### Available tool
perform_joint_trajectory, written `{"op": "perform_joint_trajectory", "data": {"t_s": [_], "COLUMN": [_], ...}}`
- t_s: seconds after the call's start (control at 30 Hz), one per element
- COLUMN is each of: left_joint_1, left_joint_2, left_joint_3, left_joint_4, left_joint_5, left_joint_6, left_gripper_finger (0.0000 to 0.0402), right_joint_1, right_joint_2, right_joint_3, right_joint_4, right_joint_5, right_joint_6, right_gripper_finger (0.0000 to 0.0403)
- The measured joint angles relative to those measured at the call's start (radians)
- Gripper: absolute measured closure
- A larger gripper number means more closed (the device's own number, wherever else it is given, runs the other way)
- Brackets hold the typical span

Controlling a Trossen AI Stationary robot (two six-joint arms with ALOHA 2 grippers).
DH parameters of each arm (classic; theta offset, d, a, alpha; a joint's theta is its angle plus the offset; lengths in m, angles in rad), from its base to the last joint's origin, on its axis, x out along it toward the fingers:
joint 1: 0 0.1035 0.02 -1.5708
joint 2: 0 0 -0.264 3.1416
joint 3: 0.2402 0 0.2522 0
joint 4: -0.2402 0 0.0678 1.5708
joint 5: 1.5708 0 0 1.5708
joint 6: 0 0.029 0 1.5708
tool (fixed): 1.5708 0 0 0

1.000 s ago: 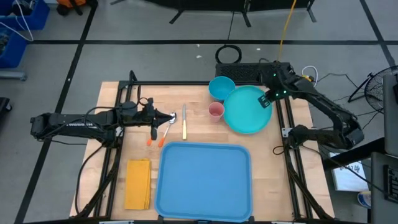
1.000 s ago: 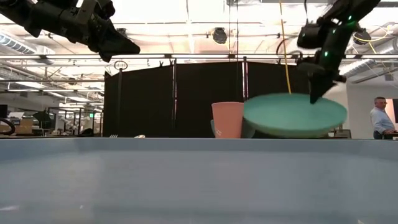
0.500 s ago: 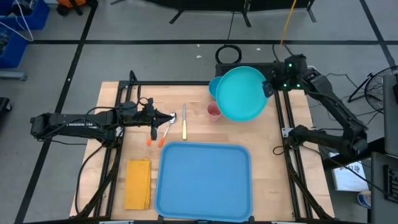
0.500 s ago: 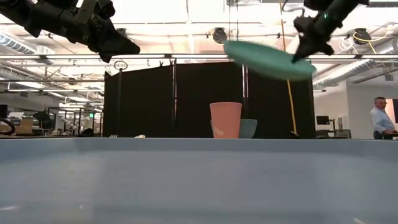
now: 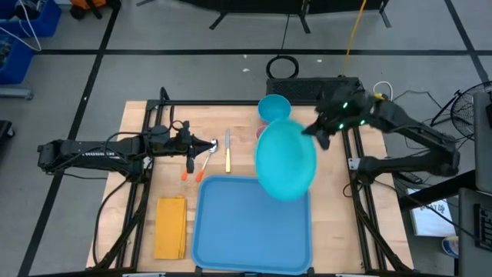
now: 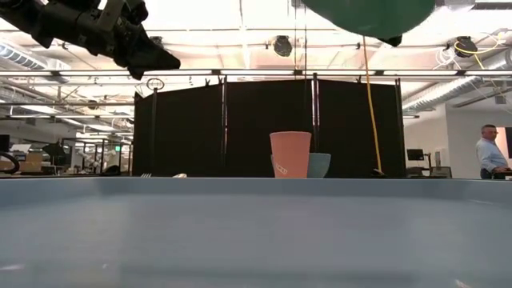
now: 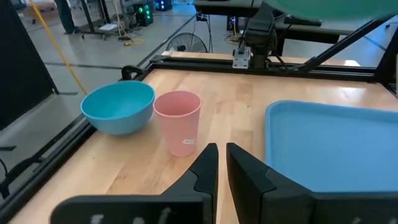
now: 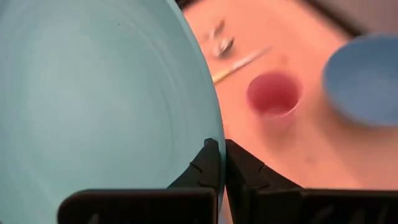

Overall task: Set up tray
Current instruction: Put the green plate on the serving tray

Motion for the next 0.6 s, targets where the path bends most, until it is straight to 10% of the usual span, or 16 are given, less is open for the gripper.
{"op": "perform_joint_trajectory", "data": {"t_s": [0.3,0.6], "left_joint_1": [0.000,0.000], "left_joint_2": [0.000,0.000], "left_joint_3": [0.000,0.000], "left_joint_4": [0.043,0.054], "left_joint_5": [-0.002,-0.002], "left_joint_6": [0.031,0.034], "left_gripper_finger": [0.0366,0.0366], "right_joint_1": [0.404,0.556], "right_joint_2": [0.233,0.459], "right_joint_3": [0.000,0.000], "right_joint_4": [-0.119,-0.101], "right_joint_5": [0.228,0.279], "right_joint_6": [0.129,0.107], "right_gripper_finger": [0.0402,0.0402]}}
